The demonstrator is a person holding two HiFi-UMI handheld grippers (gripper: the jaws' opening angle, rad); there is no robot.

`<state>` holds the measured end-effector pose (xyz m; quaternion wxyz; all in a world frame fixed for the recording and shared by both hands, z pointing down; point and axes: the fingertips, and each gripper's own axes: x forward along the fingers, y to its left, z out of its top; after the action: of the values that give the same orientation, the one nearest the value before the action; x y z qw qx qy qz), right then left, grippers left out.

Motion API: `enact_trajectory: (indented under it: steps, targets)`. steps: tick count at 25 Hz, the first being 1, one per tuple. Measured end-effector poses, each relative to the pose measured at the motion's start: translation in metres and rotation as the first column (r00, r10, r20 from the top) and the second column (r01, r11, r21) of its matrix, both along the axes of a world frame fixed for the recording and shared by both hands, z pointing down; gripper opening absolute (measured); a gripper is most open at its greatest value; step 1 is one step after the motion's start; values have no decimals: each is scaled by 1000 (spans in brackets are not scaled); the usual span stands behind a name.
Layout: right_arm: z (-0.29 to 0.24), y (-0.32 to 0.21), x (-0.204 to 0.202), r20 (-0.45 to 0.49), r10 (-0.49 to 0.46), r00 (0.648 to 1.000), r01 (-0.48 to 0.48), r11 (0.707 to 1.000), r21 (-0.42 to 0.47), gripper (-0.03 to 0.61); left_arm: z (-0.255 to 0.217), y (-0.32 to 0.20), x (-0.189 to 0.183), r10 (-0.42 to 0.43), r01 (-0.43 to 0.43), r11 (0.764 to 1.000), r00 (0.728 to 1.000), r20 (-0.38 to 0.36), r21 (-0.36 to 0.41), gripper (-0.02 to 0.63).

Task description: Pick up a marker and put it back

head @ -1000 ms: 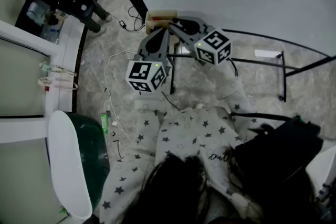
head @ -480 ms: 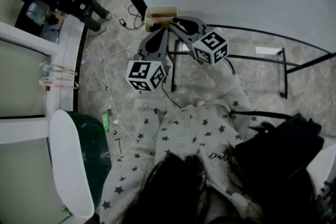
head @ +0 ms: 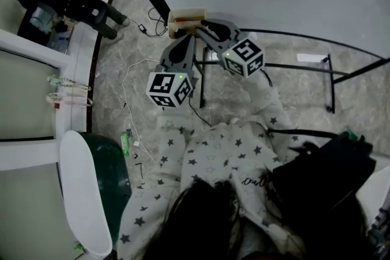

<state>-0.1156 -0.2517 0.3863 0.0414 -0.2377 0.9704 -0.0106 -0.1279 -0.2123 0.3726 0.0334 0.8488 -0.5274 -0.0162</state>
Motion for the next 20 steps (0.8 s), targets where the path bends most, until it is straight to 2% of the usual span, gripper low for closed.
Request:
enact_trajectory:
  steps: [6,7,8,9,14,20]
  targets:
    - [-12,7,2,14,-29,999,29,999,27,86,-4,0,-2,-4,4,1000,1000,-5,10,0]
    - [-14,8,2,18,-33,999,33,999,25,95,-4,-1,-2,-3,4,1000,1000,-6,12,0]
    - [-16,9,2,26,-37,999,37,999,19,157,-6,-1,-2,-2,3,1000,1000,-8,14,0]
    - [-19,10,3,39,-39,998,38,999,14,166,-7,-1,-2,-1,1,1000,1000,-9,17,0]
    - [-39,13,12,69,-26,997,24,999,33,164,-19,1,2,17,-17,999,1000,-6,38,0]
    - [-65,28,18,12,-47,999,46,998,54,163,-50,9,10,46,-47,996,999,14,74,0]
